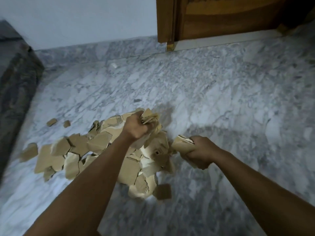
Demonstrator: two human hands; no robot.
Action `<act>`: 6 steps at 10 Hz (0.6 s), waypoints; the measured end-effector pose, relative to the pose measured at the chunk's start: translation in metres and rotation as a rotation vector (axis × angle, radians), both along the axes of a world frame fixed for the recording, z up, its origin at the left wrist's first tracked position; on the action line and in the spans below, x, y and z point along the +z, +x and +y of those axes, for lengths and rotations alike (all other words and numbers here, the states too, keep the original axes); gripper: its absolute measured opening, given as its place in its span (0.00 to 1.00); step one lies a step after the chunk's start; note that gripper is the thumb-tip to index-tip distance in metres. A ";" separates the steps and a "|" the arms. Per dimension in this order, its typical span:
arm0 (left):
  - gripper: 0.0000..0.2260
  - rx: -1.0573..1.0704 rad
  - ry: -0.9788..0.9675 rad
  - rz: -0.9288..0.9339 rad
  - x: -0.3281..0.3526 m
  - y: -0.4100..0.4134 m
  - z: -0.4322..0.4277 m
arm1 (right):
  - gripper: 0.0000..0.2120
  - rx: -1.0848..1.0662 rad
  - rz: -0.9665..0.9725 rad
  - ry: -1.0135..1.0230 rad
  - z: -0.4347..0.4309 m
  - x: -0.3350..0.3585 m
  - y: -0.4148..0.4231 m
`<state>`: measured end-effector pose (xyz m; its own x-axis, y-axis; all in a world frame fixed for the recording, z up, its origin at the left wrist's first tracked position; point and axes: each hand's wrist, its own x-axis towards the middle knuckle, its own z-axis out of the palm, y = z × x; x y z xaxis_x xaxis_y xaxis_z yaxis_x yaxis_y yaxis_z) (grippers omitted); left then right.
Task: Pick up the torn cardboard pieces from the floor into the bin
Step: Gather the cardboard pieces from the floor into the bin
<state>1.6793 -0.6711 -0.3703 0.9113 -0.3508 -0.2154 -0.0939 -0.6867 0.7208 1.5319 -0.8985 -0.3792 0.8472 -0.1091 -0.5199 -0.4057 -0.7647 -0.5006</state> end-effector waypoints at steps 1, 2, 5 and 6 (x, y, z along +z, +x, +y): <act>0.17 0.076 0.000 -0.010 -0.001 -0.020 0.030 | 0.15 0.029 0.007 -0.007 0.021 -0.007 0.009; 0.18 0.199 -0.026 0.036 -0.010 -0.047 0.056 | 0.27 0.190 -0.012 -0.169 0.041 -0.017 0.036; 0.15 0.318 -0.061 0.225 -0.059 -0.111 0.122 | 0.31 0.734 -0.014 -0.434 0.092 -0.045 0.083; 0.10 0.281 -0.078 0.283 -0.065 -0.122 0.135 | 0.29 0.750 -0.090 -0.496 0.092 -0.044 0.079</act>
<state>1.5568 -0.5360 -0.4355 0.8825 -0.1214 -0.4543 0.2996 -0.5993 0.7423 1.6112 -0.8067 -0.4236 0.8213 0.2946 -0.4886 0.3113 -0.9490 -0.0490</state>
